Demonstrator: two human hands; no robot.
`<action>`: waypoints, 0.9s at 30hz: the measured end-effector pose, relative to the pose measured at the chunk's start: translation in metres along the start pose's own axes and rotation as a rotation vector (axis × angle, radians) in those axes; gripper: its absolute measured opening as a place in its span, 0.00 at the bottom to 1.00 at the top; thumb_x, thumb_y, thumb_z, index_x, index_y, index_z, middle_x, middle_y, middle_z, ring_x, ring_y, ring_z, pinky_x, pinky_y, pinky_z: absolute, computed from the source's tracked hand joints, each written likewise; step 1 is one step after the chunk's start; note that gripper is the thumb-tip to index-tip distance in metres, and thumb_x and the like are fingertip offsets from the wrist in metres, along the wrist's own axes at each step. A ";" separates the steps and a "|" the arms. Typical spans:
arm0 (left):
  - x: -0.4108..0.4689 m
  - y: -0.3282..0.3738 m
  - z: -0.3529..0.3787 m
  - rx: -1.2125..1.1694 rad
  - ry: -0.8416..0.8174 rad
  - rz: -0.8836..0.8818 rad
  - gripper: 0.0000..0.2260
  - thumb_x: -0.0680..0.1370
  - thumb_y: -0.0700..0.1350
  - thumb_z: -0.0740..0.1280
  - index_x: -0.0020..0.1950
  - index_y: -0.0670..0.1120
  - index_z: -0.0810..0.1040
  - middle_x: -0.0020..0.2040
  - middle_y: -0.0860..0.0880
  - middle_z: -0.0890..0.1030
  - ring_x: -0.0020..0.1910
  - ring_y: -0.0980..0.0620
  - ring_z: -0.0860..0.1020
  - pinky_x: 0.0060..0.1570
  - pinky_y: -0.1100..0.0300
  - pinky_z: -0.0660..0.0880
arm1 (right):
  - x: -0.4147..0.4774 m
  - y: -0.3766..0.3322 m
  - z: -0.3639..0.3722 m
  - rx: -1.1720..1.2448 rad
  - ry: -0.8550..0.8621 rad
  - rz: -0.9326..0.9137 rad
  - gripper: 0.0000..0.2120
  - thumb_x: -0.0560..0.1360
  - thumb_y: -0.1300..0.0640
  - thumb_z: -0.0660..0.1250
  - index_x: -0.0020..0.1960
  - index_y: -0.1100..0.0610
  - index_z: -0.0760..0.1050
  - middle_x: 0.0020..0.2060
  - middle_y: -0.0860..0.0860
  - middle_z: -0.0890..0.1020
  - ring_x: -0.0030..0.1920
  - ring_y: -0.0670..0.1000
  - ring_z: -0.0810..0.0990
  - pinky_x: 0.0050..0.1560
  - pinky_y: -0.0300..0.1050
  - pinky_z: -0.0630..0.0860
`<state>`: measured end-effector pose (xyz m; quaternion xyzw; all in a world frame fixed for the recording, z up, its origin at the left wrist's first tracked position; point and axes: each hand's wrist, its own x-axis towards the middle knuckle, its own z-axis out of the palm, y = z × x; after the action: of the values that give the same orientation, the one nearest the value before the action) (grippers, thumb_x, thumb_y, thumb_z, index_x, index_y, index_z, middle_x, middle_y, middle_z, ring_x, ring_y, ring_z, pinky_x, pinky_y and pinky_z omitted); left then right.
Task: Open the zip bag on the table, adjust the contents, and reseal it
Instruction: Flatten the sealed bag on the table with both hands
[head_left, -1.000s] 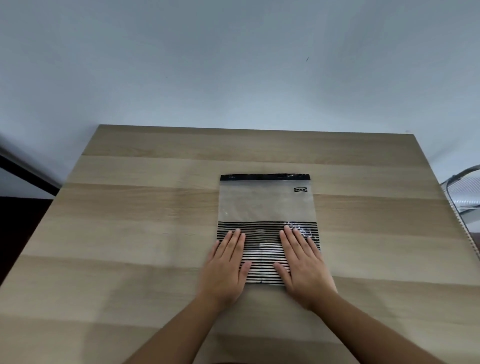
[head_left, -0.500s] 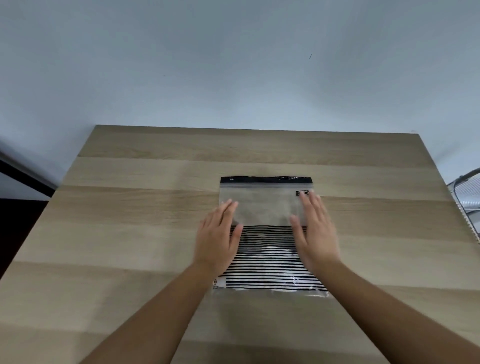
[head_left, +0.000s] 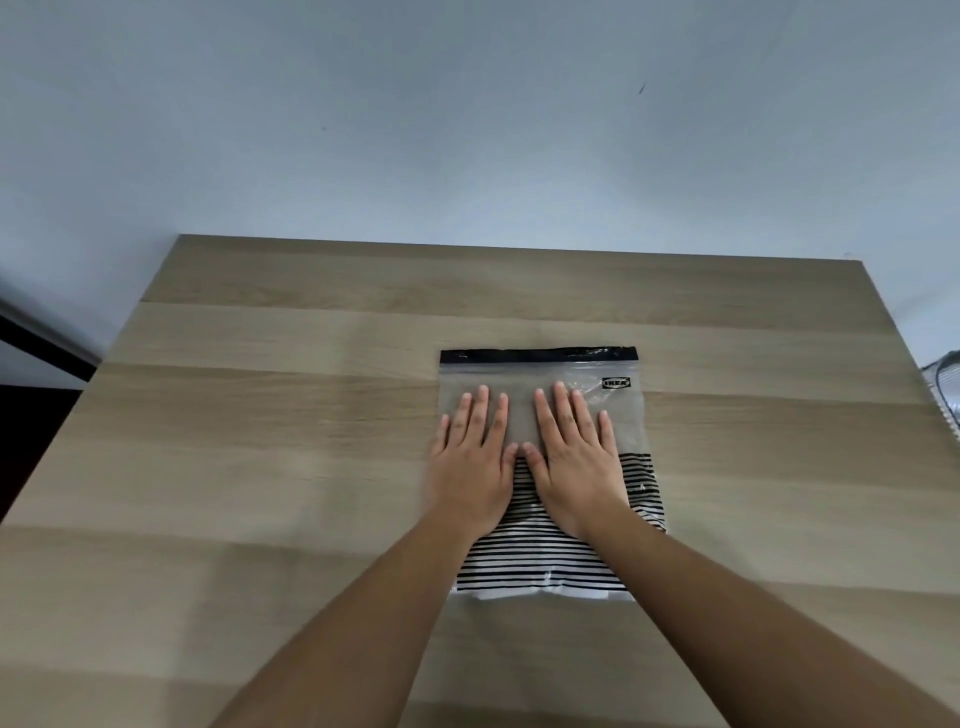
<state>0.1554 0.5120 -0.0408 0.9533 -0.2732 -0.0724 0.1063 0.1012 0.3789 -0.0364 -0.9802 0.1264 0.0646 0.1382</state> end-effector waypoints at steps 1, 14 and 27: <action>0.000 0.000 0.000 0.007 -0.003 -0.002 0.25 0.80 0.56 0.41 0.75 0.53 0.38 0.78 0.50 0.41 0.75 0.53 0.39 0.71 0.54 0.36 | 0.000 0.000 0.000 -0.008 -0.002 0.001 0.28 0.78 0.40 0.37 0.72 0.47 0.29 0.72 0.47 0.32 0.74 0.49 0.32 0.74 0.52 0.34; -0.001 -0.014 -0.004 0.034 -0.007 -0.016 0.28 0.78 0.60 0.38 0.74 0.51 0.34 0.77 0.51 0.38 0.74 0.53 0.36 0.72 0.53 0.36 | -0.005 0.040 -0.010 -0.099 -0.005 0.026 0.33 0.73 0.33 0.33 0.73 0.46 0.30 0.75 0.45 0.35 0.74 0.47 0.33 0.74 0.54 0.36; 0.023 -0.027 -0.018 -0.037 0.052 -0.030 0.28 0.78 0.58 0.40 0.74 0.48 0.36 0.76 0.50 0.38 0.73 0.54 0.35 0.71 0.56 0.36 | 0.009 0.056 -0.037 -0.045 0.099 0.107 0.32 0.77 0.40 0.42 0.72 0.49 0.28 0.75 0.49 0.36 0.74 0.49 0.34 0.73 0.50 0.37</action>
<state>0.1918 0.5249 -0.0316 0.9568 -0.2545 -0.0543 0.1297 0.0988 0.3144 -0.0170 -0.9769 0.1838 0.0260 0.1063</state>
